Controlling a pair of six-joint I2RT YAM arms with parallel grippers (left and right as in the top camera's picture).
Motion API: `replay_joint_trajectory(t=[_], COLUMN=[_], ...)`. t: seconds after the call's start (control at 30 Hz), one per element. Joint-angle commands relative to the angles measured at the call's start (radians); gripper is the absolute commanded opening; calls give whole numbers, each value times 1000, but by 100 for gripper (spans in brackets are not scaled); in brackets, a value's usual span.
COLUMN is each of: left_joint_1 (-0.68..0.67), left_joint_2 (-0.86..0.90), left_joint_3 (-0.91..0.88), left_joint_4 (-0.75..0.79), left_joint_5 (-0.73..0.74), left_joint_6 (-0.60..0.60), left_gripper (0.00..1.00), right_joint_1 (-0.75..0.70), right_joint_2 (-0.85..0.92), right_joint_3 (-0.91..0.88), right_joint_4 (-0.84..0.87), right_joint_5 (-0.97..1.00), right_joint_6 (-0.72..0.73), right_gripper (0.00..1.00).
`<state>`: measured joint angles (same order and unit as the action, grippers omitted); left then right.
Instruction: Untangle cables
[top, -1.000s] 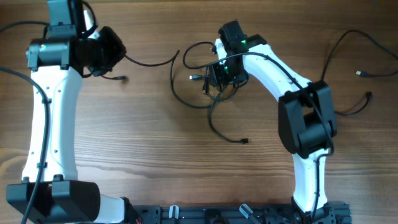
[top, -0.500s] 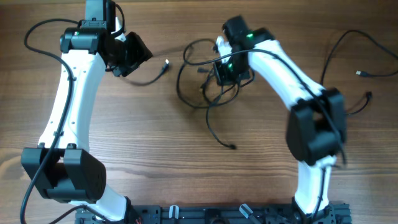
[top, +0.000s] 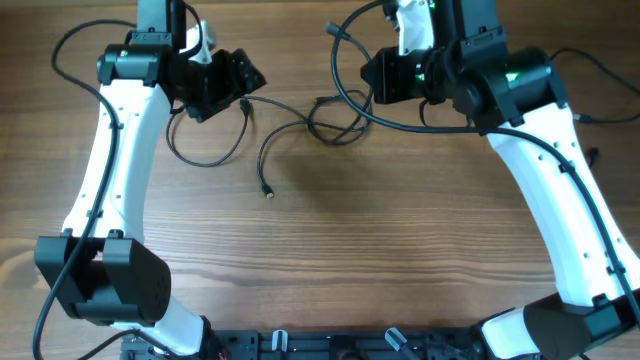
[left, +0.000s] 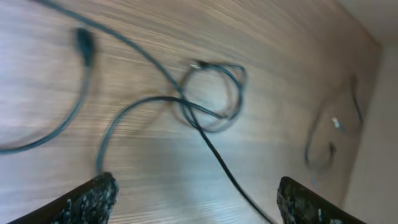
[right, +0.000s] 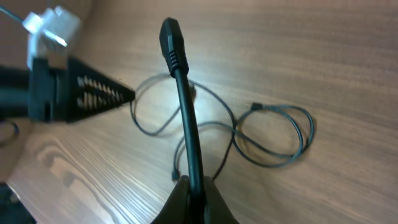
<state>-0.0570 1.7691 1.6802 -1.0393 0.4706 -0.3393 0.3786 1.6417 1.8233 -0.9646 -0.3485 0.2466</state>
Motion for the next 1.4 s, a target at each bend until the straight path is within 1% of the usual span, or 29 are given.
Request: replay_joint_trajectory(t=[0.0, 0.07, 0.1, 0.23, 0.27, 0.3, 0.37, 0.4, 0.43, 0.5, 0.57, 0.7, 0.73, 0.77, 0.8, 0.83, 0.87, 0.9, 1.0, 1.07, 1.13, 1.2, 1.23, 1.27, 1.3, 1.37], left_joint_1=[-7, -9, -16, -41, -45, -46, -33, -23, -13, 8, 16, 16, 16, 16, 15, 15, 15, 15, 15, 15, 15, 15, 15, 15, 15, 15], left_joint_2=[11, 11, 13, 14, 14, 14, 14, 14, 14, 14, 14, 14, 14, 14, 14, 14, 14, 14, 14, 14, 14, 14, 14, 14, 14, 14], left_joint_3=[1, 1, -1, -27, -27, -27, -26, -27, -27, -27, -27, -27, -27, -27, -27, -27, -27, -27, -27, -27, -27, -27, -27, -27, -27, -27], left_joint_4=[-11, -29, -40, -34, -35, -30, 6, 28, 42, 56, 56, 55, 56, 56, 56, 56, 56, 56, 56, 56, 56, 55, 55, 55, 56, 56], left_joint_5=[196, 198, 176, 164, 164, 164, 141, 111, 90, 85, 85, 85, 85, 85, 85, 85, 84, 85, 85, 85, 85, 85, 85, 85, 85, 85], left_joint_6=[286, 360, 392, 391, 391, 383, 320, 249, 194, 135, 125, 125, 125, 125, 125, 125, 125, 125, 125, 125, 125, 121, 121, 121, 117, 117], left_gripper=[84, 84, 83, 77, 73, 71, 70, 70, 71, 72, 73, 73, 73, 73, 73, 73, 73, 73, 74, 74, 74, 74, 74, 74, 74, 74], right_joint_1=[-3, -14, -29, -46, -46, -45, -38, -38, -38, -38, -38, -38, -38, -38, -38, -38, -38, -38, -39, -39, -39, -38, -38, -36, -28, -25], right_joint_2=[-89, -115, -126, -123, -119, -107, -78, -65, -49, -18, 34, 127, 153, 164, 177, 190, 192, 192, 192, 192, 200, 210, 219, 227, 257, 299], right_joint_3=[6, 6, 6, 3, 3, 3, 0, -2, -8, -34, -89, -206, -230, -238, -243, -241, -239, -231, -180, -164, -165, -167, -179, -192, -219, -231], right_joint_4=[35, 35, 29, -21, -35, -61, -123, -156, -204, -292, -379, -394, -391, -392, -394, -395, -391, -384, -344, -256, -154, -100, -56, -23, 45, 89], right_joint_5=[-19, -19, -19, -19, -19, -20, -18, -15, 7, 90, 215, 229, 229, 228, 218, 207, 206, 206, 205, 171, 144, 145, 155, 168, 212, 221], right_joint_6=[59, 80, 90, 97, 97, 98, 109, 113, 128, 183, 242, 241, 218, 206, 185, 153, 140, 129, 119, 119, 150, 228, 309, 370, 491, 559], right_gripper=[4, 4, 4, 4, 4, 4, 4, 4, 4, 4, 4, 5, 9, 20, 40, 70, 88, 94, 96, 95, 91, 83, 77, 77, 72, 68])
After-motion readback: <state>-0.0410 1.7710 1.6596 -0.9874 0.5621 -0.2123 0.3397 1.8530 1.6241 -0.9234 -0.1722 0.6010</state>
